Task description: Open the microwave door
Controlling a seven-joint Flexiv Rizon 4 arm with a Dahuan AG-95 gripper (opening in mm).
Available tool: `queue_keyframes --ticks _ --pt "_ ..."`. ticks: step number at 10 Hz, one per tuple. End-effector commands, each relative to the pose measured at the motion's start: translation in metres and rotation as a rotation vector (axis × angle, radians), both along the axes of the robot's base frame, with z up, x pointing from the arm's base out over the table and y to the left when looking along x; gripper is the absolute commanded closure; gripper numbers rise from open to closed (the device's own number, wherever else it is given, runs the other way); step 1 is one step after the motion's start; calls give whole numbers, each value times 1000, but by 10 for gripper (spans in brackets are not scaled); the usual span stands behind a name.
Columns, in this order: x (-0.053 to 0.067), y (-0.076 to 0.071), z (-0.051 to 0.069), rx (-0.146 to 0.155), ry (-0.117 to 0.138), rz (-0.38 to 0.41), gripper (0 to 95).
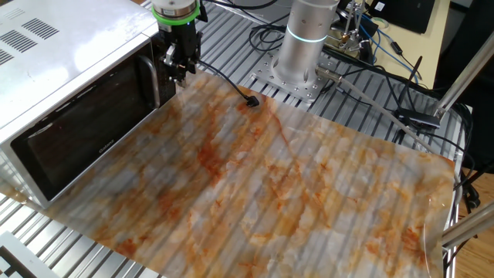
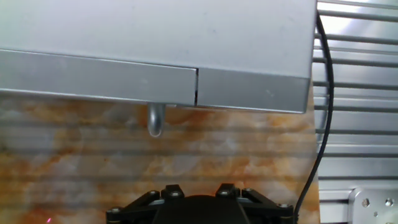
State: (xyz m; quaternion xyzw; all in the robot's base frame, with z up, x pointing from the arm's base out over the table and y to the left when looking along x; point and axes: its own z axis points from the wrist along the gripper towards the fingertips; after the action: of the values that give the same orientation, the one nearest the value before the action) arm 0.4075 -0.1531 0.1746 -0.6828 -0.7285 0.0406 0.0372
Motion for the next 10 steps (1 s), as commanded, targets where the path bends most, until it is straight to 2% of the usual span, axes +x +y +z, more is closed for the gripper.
queue_keyframes --ticks 1,4,7,10 --pt "8 -2 2 -12 4 -10 570" --pt "22 0 6 -15 8 -31 570" --pt "34 -8 10 -26 10 -34 570" --pt "37 -21 10 -38 5 -29 570"
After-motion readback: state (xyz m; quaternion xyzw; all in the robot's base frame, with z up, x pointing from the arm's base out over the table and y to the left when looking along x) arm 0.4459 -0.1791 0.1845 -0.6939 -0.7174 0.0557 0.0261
